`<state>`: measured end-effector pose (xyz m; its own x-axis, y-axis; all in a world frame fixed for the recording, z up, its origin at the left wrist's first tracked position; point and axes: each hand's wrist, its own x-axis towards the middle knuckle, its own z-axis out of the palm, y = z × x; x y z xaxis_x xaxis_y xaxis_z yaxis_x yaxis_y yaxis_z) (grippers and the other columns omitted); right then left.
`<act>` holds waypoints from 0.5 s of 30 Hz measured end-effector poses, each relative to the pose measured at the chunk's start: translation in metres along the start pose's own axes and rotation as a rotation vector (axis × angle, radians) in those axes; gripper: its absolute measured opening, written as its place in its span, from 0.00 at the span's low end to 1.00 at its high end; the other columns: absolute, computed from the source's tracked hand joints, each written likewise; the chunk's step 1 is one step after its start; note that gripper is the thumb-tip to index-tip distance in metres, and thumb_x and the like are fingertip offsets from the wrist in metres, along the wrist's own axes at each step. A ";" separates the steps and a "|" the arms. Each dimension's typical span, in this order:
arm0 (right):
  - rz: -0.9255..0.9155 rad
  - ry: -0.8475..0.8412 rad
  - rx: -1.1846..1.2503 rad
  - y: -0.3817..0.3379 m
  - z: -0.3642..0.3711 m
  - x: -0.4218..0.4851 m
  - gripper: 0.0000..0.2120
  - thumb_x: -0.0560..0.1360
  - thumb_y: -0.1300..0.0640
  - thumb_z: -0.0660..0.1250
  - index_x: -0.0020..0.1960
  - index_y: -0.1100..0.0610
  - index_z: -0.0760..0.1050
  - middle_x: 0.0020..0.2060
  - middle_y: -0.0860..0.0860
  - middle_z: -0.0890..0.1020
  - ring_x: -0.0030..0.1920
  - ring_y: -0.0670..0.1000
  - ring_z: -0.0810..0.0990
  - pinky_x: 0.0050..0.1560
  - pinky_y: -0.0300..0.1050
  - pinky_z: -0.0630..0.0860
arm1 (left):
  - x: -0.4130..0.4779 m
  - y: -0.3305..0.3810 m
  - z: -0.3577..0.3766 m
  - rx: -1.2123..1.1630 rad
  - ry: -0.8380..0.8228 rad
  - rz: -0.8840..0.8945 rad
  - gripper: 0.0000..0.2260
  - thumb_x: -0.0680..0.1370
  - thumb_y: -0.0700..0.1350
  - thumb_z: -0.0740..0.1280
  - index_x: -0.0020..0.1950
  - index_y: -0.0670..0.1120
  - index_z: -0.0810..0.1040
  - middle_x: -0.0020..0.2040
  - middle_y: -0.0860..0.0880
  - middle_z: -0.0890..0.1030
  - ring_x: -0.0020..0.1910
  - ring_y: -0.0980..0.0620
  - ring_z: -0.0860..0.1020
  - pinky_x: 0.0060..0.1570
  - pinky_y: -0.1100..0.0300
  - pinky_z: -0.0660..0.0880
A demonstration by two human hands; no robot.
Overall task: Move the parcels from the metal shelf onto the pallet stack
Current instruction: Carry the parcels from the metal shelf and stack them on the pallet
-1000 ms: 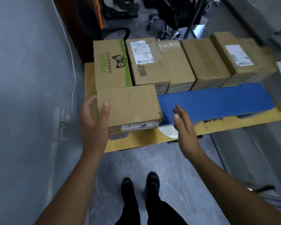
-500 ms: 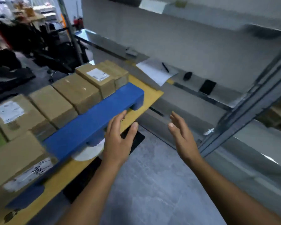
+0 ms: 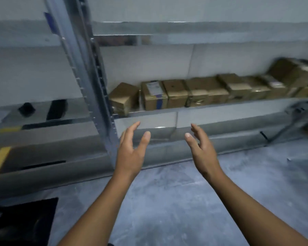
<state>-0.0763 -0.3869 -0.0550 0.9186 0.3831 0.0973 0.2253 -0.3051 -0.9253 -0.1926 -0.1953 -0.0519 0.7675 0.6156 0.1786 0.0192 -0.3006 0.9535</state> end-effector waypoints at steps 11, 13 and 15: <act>0.225 0.453 -0.010 0.096 -0.200 0.017 0.40 0.73 0.25 0.59 0.81 0.40 0.64 0.79 0.39 0.68 0.78 0.41 0.65 0.79 0.52 0.66 | 0.055 0.040 0.263 -0.084 -0.482 0.095 0.23 0.75 0.73 0.62 0.69 0.73 0.68 0.74 0.65 0.71 0.72 0.66 0.68 0.65 0.62 0.66; 0.249 0.505 -0.005 0.112 -0.226 0.032 0.40 0.73 0.25 0.60 0.81 0.40 0.64 0.79 0.39 0.68 0.78 0.40 0.65 0.79 0.51 0.65 | 0.068 0.044 0.305 -0.106 -0.544 0.119 0.23 0.75 0.73 0.62 0.70 0.73 0.69 0.74 0.66 0.71 0.72 0.68 0.67 0.64 0.66 0.66; 0.260 0.539 0.001 0.126 -0.247 0.051 0.39 0.73 0.25 0.60 0.80 0.38 0.64 0.78 0.37 0.68 0.77 0.38 0.65 0.78 0.49 0.65 | 0.084 0.050 0.346 -0.122 -0.593 0.132 0.22 0.75 0.74 0.62 0.68 0.75 0.68 0.74 0.66 0.71 0.72 0.70 0.67 0.62 0.69 0.65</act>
<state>0.0795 -0.6214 -0.0760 0.9788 -0.2007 0.0400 -0.0288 -0.3286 -0.9440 0.0949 -0.4106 -0.0736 0.9844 0.0591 0.1655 -0.1470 -0.2393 0.9598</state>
